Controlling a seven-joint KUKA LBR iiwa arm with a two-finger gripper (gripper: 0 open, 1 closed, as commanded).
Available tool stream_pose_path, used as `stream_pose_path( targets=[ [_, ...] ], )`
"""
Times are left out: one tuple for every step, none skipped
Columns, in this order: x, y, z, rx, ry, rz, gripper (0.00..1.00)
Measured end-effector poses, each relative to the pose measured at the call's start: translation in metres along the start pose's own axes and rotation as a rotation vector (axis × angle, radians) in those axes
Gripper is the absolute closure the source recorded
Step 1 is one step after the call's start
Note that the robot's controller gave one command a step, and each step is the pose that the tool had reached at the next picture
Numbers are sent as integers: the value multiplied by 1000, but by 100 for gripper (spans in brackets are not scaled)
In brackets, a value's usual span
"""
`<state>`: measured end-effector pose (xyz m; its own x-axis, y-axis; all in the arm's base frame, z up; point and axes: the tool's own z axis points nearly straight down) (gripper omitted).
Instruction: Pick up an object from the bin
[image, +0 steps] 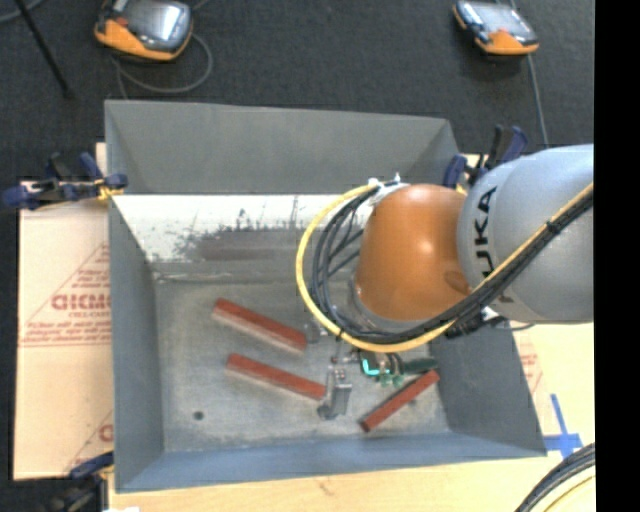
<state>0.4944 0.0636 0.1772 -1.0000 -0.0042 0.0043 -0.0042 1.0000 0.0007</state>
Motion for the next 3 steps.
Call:
stream_pose_path(
  targets=[
    [-16, 5, 105, 2, -1, -67, 0],
    [-17, 6, 100, 0, -7, -64, 100],
    [-29, 14, -48, 1, -16, -76, 100]
  ],
)
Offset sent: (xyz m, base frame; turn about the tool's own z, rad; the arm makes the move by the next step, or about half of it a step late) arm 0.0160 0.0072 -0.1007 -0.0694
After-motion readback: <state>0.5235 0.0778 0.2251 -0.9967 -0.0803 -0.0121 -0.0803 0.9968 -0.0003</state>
